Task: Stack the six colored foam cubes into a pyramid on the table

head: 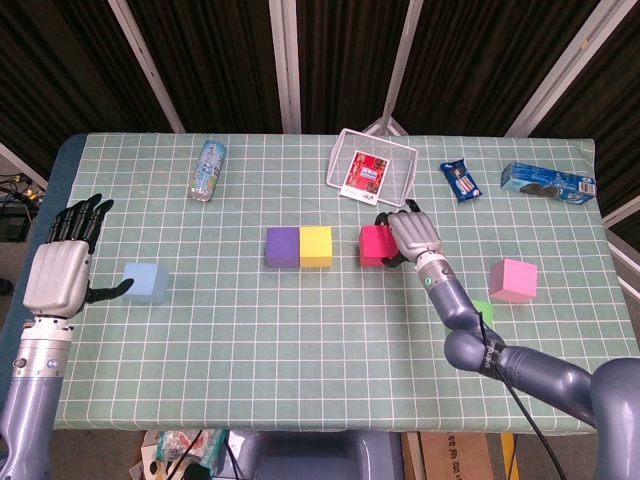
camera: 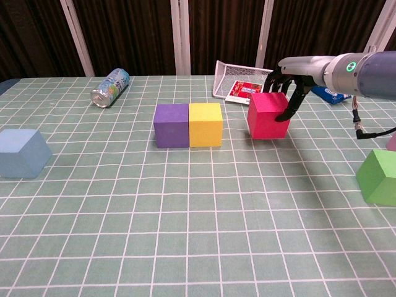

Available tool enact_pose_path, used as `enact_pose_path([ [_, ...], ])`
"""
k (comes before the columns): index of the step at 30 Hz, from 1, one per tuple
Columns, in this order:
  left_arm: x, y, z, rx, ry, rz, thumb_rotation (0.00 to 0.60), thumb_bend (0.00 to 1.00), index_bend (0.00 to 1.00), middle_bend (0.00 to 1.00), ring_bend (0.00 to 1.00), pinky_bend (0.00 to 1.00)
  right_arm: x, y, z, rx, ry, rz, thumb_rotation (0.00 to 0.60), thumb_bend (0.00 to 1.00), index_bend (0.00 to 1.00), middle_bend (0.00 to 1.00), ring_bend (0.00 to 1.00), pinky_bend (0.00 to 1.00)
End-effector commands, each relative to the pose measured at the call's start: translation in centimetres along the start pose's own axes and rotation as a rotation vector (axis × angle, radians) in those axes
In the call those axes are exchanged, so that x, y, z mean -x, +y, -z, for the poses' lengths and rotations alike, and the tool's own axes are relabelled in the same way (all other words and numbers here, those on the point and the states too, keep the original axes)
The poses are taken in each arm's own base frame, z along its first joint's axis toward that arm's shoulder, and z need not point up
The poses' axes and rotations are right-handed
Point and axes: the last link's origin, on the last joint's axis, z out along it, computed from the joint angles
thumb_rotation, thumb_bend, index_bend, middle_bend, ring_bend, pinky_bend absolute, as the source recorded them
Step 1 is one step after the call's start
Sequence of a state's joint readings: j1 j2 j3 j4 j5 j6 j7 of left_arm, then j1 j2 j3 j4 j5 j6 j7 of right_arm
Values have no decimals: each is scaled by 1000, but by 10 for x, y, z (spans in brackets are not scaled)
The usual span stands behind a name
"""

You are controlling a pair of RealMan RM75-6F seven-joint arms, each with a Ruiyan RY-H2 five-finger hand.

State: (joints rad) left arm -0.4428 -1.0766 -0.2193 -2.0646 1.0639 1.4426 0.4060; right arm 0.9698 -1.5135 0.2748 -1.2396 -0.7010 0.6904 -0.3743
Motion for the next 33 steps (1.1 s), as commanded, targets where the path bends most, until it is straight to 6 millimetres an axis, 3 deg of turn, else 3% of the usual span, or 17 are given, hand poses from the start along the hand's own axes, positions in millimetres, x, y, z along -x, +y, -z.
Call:
enact_pose_path([
  [1, 0, 0, 0, -2, 1, -1, 600, 46, 0, 0, 0, 34, 2, -7, -6, -20, -9, 4, 600, 243, 409, 407, 295, 0],
  [33, 3, -10, -7, -41, -13, -5, 600, 46, 0, 0, 0, 34, 13, -36, -33, -55, -36, 37, 600, 244, 409, 407, 295, 0],
])
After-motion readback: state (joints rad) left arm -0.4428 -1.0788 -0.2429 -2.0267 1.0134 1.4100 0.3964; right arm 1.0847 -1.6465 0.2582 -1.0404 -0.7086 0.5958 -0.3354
